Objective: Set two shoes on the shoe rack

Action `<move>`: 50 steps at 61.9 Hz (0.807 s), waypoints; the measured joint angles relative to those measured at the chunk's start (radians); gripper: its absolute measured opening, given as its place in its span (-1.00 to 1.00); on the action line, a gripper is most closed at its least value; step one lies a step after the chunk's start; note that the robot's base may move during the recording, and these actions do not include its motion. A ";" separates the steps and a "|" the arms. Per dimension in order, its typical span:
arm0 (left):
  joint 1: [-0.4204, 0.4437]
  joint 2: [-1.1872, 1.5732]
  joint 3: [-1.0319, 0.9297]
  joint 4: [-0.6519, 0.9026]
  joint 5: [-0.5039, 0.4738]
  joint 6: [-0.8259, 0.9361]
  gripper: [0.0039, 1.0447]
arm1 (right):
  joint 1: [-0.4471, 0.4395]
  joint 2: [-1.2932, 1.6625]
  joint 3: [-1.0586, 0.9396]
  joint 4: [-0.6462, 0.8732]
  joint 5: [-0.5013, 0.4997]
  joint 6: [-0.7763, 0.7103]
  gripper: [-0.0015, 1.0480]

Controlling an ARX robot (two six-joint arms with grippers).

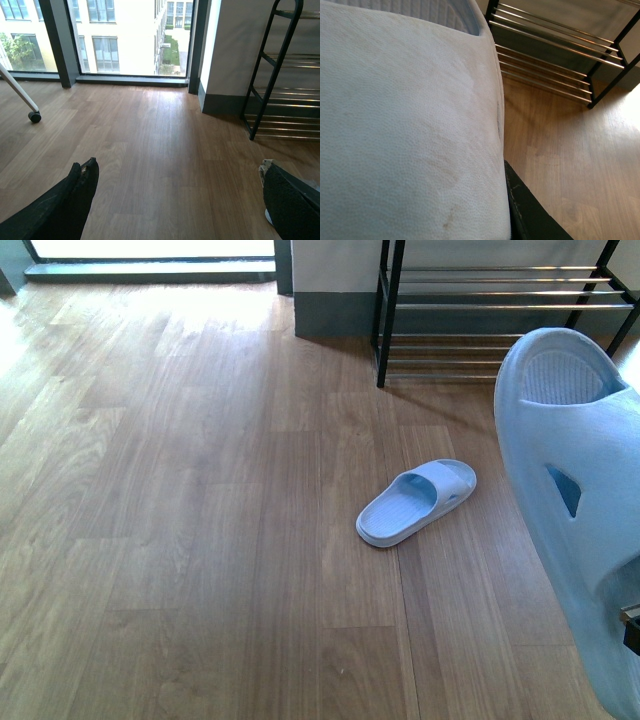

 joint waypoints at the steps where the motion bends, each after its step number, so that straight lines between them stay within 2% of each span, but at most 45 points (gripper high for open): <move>1: 0.000 0.000 0.000 0.000 0.000 0.000 0.83 | 0.000 0.000 0.000 0.000 0.000 0.000 -0.97; 50: 0.000 0.000 0.000 0.000 -0.002 0.000 0.83 | 0.004 0.003 0.000 0.000 -0.013 0.000 -0.97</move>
